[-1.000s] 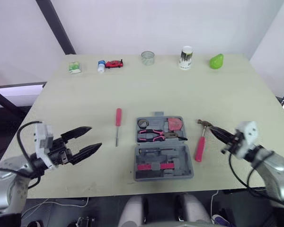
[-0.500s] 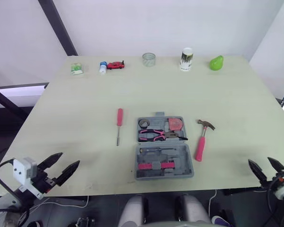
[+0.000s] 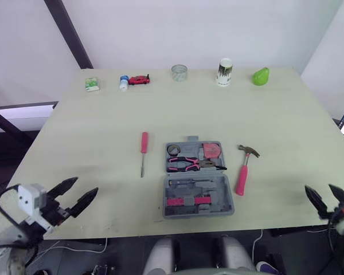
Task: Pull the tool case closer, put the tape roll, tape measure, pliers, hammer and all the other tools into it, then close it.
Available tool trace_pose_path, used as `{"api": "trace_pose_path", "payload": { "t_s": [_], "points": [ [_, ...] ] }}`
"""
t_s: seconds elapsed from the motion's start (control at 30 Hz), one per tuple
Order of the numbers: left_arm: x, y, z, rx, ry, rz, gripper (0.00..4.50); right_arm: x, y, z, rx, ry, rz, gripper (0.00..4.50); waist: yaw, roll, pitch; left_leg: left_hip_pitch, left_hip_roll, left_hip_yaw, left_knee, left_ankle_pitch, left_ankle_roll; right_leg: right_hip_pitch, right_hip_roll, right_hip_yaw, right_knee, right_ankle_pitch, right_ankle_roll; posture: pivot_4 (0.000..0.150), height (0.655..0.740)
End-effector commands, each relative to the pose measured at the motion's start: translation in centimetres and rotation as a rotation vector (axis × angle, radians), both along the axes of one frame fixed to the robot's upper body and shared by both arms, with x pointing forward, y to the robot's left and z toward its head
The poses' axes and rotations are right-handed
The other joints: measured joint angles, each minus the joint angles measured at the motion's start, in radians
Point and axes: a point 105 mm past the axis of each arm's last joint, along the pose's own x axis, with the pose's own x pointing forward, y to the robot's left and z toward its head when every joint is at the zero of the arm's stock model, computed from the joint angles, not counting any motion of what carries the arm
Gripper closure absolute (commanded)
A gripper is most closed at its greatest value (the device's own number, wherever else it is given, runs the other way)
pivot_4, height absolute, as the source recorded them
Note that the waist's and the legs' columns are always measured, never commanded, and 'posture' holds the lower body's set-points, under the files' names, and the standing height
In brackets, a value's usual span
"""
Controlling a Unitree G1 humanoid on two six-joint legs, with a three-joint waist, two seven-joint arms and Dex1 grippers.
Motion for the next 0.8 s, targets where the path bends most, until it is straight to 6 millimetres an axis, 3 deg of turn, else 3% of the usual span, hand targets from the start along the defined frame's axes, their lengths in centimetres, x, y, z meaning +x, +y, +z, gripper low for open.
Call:
{"api": "trace_pose_path", "payload": {
  "t_s": [0.03, 0.2, 0.43, 0.57, 0.8],
  "points": [
    [1.4, -2.8, 2.0, 0.032, -0.064, -0.108, 0.0, 2.2, 2.7, 1.0, -0.002, -0.025, 0.042, 0.02, 0.001, 0.0, 0.0, 0.0, 0.0, 0.0, 0.0, 0.0, 0.0, 0.0, 0.0, 0.0, 0.0, 0.0, 0.0, 0.15, 0.74],
    [2.3, -7.2, 4.7, 0.065, -0.121, -0.315, 0.0, 5.3, 7.1, 0.7, -0.013, 0.024, 0.083, 0.02, 0.0, 0.001, 0.0, -0.002, 0.0, -0.002, 0.0, 0.0, 0.0, -0.001, 0.0, 0.001, 0.0, 0.0, 0.0, 0.15, 0.74],
    [2.4, -11.8, 8.1, 0.079, -0.177, -0.566, 0.0, 8.6, 10.5, 0.6, 0.025, 0.084, 0.062, 0.02, 0.0, 0.002, 0.0, -0.003, -0.001, -0.002, 0.0, 0.0, 0.0, -0.001, 0.001, -0.001, 0.0, 0.0, 0.0, 0.15, 0.74],
    [1.7, -13.5, 8.8, 0.098, -0.16, -0.699, 0.0, 10.3, 11.3, 0.7, 0.021, 0.122, 0.021, 0.02, -0.004, 0.003, 0.0, -0.002, -0.001, -0.001, 0.0, 0.0, 0.0, -0.002, 0.002, -0.001, 0.0, 0.0, 0.0, 0.15, 0.74],
    [1.0, -15.5, 10.7, 0.096, -0.178, -0.806, 0.0, 11.4, 12.2, -0.4, 0.009, 0.221, -0.02, 0.02, -0.001, 0.003, 0.0, -0.004, -0.001, -0.002, 0.0, 0.0, 0.0, -0.002, 0.003, -0.002, 0.0, 0.0, 0.001, 0.15, 0.74]
  ]
}}
